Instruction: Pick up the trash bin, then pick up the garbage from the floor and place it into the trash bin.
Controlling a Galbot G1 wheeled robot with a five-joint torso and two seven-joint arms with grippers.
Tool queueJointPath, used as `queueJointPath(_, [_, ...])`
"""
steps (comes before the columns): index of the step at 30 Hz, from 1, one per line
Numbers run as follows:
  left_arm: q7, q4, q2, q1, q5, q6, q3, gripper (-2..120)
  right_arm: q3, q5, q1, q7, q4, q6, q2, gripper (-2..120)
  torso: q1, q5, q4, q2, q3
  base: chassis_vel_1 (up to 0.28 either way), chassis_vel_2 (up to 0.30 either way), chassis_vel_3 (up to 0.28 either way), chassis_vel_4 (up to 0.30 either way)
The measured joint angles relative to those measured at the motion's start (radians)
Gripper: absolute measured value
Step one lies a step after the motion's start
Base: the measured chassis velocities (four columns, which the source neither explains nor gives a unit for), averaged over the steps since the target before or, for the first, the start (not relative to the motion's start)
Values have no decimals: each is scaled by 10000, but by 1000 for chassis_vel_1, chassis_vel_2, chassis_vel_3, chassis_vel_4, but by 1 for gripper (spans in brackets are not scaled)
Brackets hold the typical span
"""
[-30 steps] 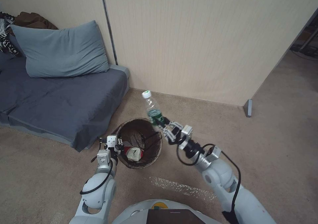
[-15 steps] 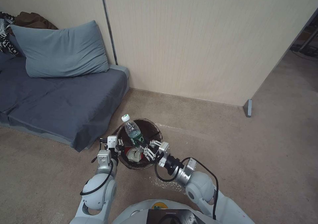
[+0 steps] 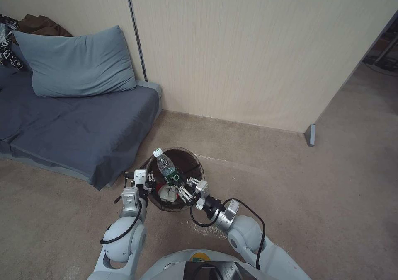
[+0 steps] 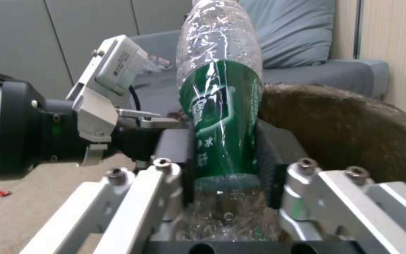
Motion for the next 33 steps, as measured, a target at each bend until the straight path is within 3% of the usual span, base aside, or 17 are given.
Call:
queueJointPath(8, [7, 11, -2, -2, 1, -7, -5, 3, 132, -144, -55, -152, 15, -4, 0, 66, 0, 0, 0, -1, 0, 0, 0, 0, 0])
queueJointPath(12, [11, 13, -3, -1, 1, -12, -6, 3, 174, -166, -91, -175, 67, -4, -8, 74, 0, 0, -1, 0, 0, 0, 0, 0, 0])
queueJointPath(18, [18, 26, -4, 4, 2, -27, -10, 3, 285, -322, -237, -255, 253, -2, 3, 98, 0, 1, 0, -1, 0, 0, 0, 0, 0])
queueJointPath(26, [42, 5, 13, 14, -2, -27, -58, 3, 669, -624, -503, -249, 982, 117, 8, 100, 0, 1, 0, 0, 0, 0, 0, 0, 0])
queueJointPath(33, [52, -84, 110, 30, -87, -58, -104, 3, 2048, -1836, -1438, 938, 2846, 198, 527, 100, 0, 2, -1, 0, 0, 0, 0, 0, 0])
